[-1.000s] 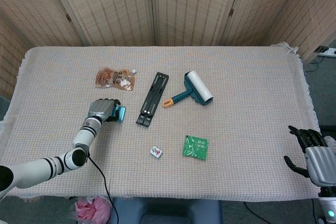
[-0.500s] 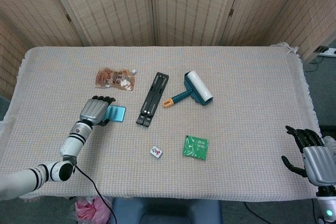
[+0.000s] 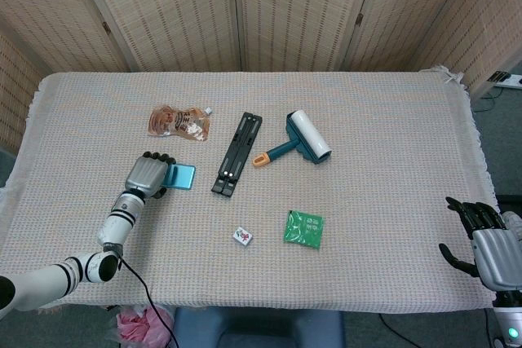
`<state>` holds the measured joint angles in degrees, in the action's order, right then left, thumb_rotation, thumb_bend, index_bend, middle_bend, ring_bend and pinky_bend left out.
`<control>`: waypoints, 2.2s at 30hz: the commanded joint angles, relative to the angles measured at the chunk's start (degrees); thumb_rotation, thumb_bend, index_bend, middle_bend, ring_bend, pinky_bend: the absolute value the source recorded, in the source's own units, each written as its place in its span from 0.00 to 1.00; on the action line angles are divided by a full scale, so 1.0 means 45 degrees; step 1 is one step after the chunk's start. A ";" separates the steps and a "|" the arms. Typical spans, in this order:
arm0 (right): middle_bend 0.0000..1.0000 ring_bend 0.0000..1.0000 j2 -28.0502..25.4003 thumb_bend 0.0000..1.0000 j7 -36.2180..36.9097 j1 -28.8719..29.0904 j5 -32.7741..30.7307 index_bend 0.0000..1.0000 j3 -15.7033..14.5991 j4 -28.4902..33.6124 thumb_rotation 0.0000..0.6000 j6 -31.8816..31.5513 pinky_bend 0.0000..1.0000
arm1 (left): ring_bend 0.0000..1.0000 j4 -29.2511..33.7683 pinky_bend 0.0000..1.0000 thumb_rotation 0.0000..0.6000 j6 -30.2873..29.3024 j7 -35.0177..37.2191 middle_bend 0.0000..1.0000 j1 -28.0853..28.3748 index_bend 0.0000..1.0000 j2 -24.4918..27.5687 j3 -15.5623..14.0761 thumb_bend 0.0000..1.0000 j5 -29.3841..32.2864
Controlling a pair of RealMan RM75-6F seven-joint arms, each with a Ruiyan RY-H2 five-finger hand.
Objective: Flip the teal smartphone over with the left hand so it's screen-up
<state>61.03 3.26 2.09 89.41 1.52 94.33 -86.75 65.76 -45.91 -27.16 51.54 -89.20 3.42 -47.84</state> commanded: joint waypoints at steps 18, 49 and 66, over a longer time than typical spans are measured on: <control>0.26 0.19 0.0068 0.21 0.0097 0.0009 -0.0086 0.14 0.0001 -0.0140 1.00 0.0105 0.16 | 0.21 -0.0684 0.21 1.00 0.0296 -0.1528 0.25 0.0028 0.25 -0.0618 0.0290 0.33 0.1266; 0.27 0.19 0.0059 0.21 0.0140 -0.0127 -0.0126 0.14 -0.0007 -0.0151 1.00 -0.0014 0.16 | 0.30 -0.1662 0.21 1.00 0.0889 -0.1048 0.45 -0.0030 0.40 -0.0715 0.0749 0.46 0.1029; 0.27 0.19 0.0074 0.21 0.0183 -0.0121 -0.0083 0.14 -0.0012 -0.0144 1.00 0.0001 0.16 | 0.34 0.1128 0.21 1.00 0.0855 -0.0573 0.50 -0.0152 0.45 0.1491 0.0703 0.49 0.0323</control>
<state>61.35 4.09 1.54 89.04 1.46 93.68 -86.75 71.24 -42.31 -29.63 50.58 -82.35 6.51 -46.88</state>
